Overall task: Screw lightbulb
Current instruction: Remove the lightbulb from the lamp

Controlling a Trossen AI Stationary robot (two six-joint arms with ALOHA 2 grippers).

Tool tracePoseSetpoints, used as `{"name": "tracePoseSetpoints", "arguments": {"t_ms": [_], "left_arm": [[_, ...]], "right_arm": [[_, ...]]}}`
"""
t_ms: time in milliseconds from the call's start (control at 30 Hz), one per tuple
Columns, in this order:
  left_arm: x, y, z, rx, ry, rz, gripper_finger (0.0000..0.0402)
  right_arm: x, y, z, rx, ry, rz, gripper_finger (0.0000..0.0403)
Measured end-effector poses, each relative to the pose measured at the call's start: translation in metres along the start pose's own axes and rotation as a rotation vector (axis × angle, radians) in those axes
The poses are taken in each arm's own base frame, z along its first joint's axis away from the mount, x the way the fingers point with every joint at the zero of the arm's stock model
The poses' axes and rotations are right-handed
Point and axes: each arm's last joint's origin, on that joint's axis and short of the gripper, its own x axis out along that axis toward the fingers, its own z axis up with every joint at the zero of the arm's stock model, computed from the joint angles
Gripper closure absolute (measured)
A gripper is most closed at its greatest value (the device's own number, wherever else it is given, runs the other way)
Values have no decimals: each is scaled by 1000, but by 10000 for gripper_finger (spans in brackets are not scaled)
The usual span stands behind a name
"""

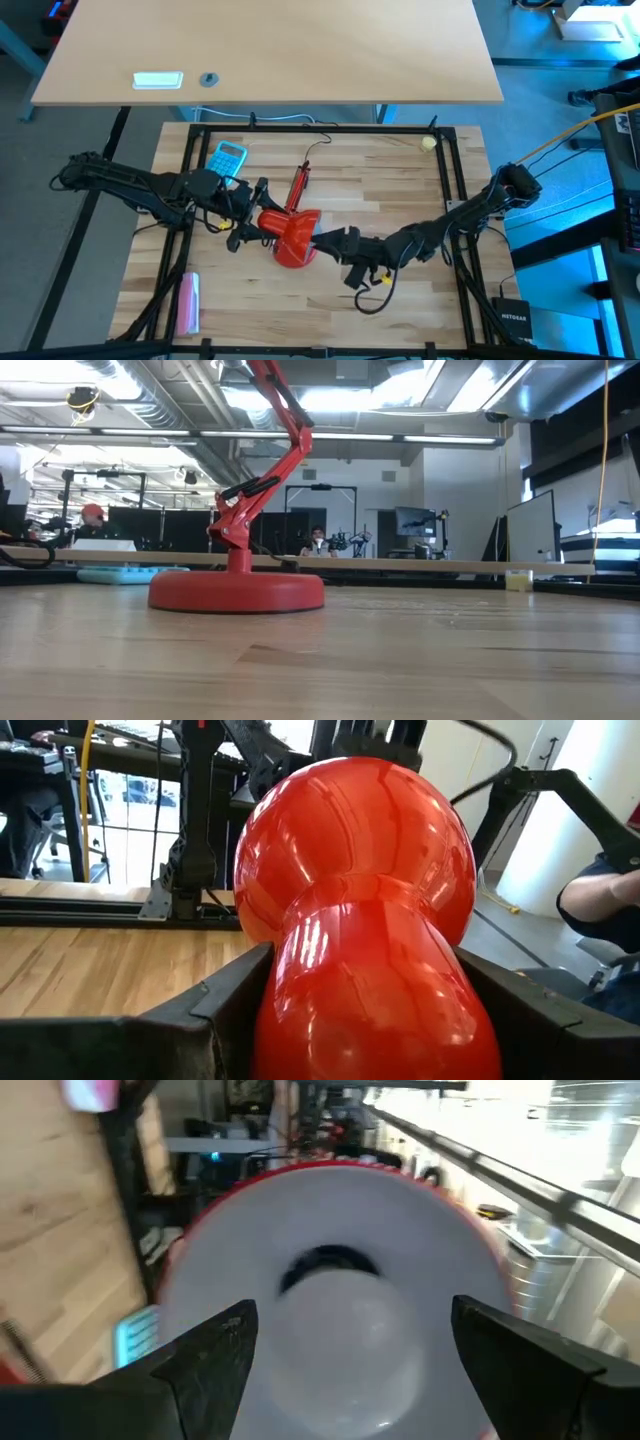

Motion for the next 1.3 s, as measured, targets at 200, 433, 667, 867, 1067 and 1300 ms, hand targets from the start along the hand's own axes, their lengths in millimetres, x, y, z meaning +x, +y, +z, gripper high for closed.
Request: {"name": "tracePoseSetpoints", "arguments": {"t_ms": [200, 433, 667, 867, 1067, 1300], "left_arm": [[0, 0, 0, 4, -1, 0, 148], [0, 0, 0, 13, 0, -1, 148], [0, 0, 0, 14, -1, -2, 149], [0, 0, 0, 24, 2, -5, 149], [0, 0, 0, 22, 3, -5, 149], [0, 0, 0, 12, 0, -6, 149]], "right_arm": [[9, -3, -7, -11, 10, -5, 72], [16, 2, -16, -26, 18, 17, 72], [18, 1, -19, 21, -14, 13, 87], [19, 4, -17, 22, -32, 18, 153], [20, 5, -17, 94, -30, 23, 184], [20, 5, -17, 270, -30, 28, 187]]}}
